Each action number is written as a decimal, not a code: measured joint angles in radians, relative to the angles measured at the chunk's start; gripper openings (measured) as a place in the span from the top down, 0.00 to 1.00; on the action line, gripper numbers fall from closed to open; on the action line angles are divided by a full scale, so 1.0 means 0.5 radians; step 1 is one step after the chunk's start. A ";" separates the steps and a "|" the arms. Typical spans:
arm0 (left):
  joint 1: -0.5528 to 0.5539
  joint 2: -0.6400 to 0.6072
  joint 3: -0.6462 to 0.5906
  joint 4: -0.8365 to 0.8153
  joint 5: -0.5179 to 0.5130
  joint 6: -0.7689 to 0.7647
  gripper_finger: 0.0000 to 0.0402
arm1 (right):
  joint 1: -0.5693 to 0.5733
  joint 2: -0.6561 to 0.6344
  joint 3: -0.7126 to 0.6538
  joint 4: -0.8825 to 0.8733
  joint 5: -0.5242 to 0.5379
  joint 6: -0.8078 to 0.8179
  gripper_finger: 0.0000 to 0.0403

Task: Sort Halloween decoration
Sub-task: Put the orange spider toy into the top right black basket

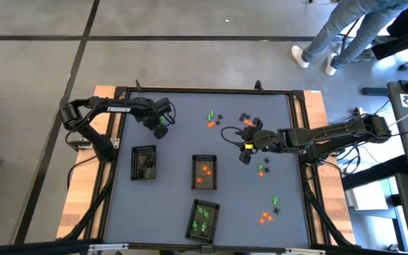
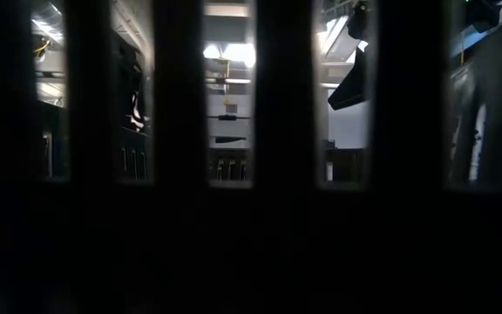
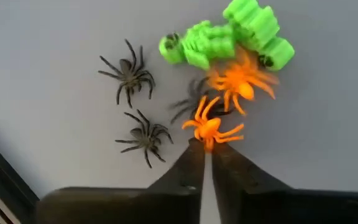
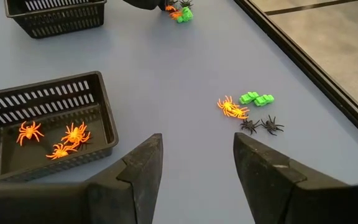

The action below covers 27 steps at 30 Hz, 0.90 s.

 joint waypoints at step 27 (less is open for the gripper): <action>-1.027 -0.336 0.421 0.206 0.176 -0.083 1.00 | 0.000 0.000 -0.001 0.031 0.026 -0.034 0.52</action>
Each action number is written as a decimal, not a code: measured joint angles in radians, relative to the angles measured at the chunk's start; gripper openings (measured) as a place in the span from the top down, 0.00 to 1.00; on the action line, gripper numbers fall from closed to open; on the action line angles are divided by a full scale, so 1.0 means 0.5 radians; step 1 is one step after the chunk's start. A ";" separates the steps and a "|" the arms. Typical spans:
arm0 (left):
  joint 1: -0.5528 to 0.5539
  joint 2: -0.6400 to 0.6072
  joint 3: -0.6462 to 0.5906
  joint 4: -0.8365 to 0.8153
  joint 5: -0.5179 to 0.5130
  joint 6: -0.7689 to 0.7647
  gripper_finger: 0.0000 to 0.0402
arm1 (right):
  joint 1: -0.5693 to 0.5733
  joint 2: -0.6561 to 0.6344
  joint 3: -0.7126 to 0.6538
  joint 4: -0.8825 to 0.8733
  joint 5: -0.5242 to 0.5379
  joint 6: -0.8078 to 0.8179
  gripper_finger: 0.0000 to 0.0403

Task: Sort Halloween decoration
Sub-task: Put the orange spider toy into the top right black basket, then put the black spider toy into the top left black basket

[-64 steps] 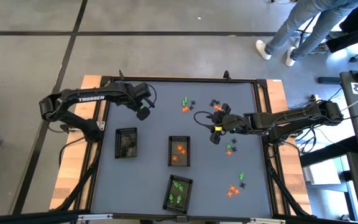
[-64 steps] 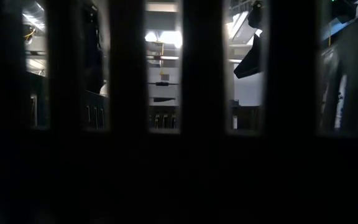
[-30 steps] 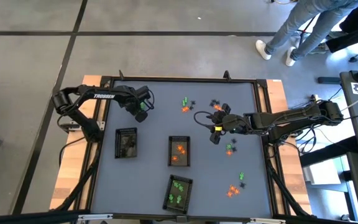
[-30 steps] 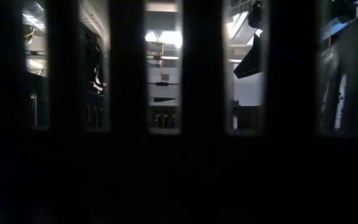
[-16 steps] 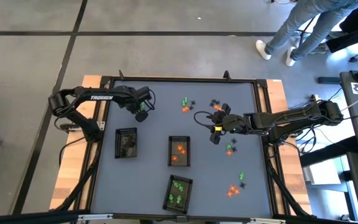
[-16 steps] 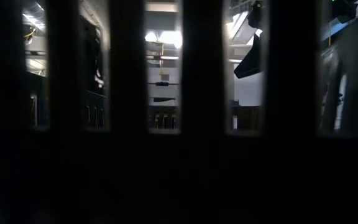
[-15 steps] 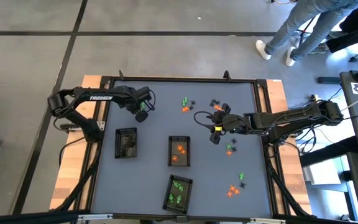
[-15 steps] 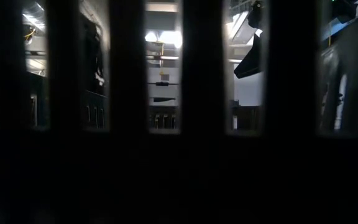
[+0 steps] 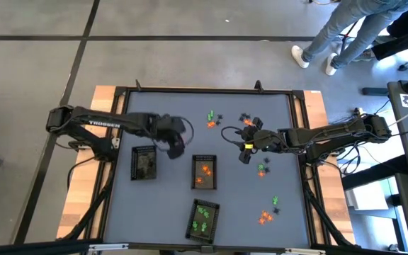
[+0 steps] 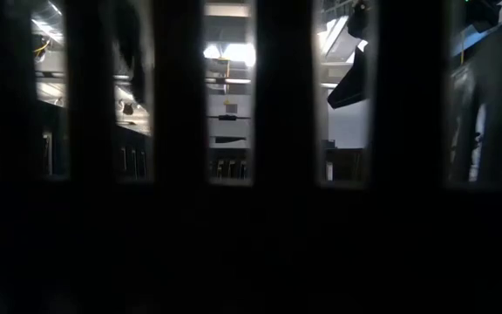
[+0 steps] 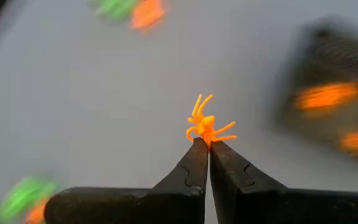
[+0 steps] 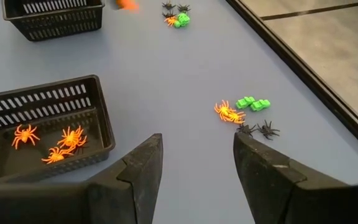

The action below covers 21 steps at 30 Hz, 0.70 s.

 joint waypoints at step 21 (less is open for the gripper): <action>-0.490 0.172 0.011 0.575 0.106 0.219 0.65 | 0.000 0.000 -0.001 0.055 -0.003 -0.011 0.52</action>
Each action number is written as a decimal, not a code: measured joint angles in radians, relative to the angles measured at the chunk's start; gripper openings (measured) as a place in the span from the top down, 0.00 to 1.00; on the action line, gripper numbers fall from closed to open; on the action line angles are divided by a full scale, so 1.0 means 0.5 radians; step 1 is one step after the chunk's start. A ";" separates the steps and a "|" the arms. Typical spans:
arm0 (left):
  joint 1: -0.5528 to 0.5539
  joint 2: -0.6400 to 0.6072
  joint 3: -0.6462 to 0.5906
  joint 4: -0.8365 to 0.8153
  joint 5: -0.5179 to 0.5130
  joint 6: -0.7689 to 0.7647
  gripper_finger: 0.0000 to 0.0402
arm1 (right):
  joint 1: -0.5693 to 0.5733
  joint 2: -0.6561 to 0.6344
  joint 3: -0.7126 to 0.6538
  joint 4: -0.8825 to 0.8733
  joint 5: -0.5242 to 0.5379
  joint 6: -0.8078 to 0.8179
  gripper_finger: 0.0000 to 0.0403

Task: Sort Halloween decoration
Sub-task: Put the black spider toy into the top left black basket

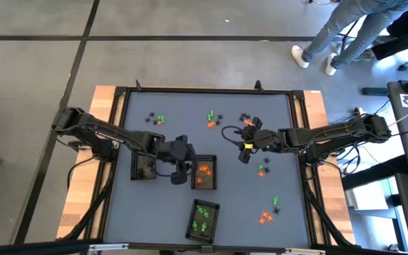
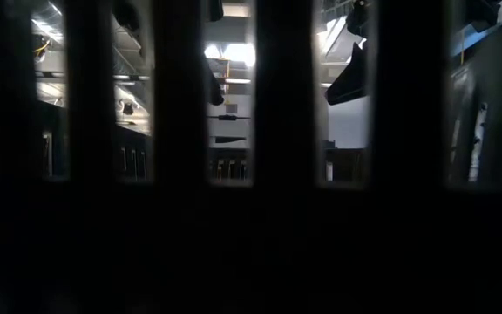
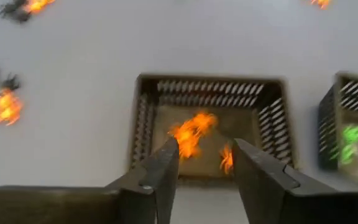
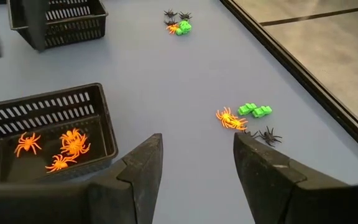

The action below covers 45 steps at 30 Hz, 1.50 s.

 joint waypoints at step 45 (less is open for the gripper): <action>1.904 0.145 -0.465 -0.745 -0.062 -0.012 0.64 | 0.000 0.001 -0.082 0.051 -0.014 -0.005 0.52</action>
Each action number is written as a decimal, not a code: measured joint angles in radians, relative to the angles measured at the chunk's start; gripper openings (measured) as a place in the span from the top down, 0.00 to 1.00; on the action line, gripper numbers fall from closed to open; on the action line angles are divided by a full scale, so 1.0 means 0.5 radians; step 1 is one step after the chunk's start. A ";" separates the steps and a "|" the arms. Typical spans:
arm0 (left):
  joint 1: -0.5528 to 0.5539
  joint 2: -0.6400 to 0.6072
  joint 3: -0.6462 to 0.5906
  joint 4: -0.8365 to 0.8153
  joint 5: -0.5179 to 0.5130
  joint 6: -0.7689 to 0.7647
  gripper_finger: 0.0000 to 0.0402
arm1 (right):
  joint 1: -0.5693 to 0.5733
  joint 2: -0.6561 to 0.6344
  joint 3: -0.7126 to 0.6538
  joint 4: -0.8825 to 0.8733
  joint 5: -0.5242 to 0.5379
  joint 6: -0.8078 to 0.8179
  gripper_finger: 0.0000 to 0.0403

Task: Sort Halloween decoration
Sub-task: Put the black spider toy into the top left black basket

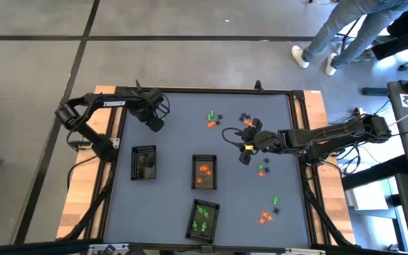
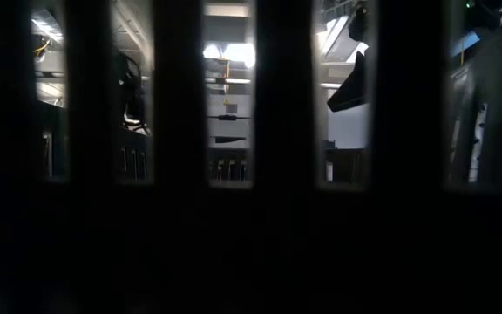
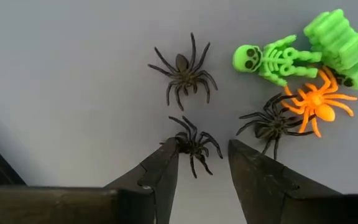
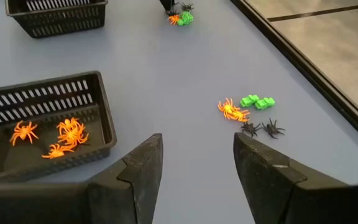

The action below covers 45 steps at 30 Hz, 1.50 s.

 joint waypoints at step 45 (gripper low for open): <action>-1.732 -1.165 -0.009 -0.712 0.472 -0.938 0.85 | -0.001 0.000 -0.010 0.103 -0.001 -0.002 0.52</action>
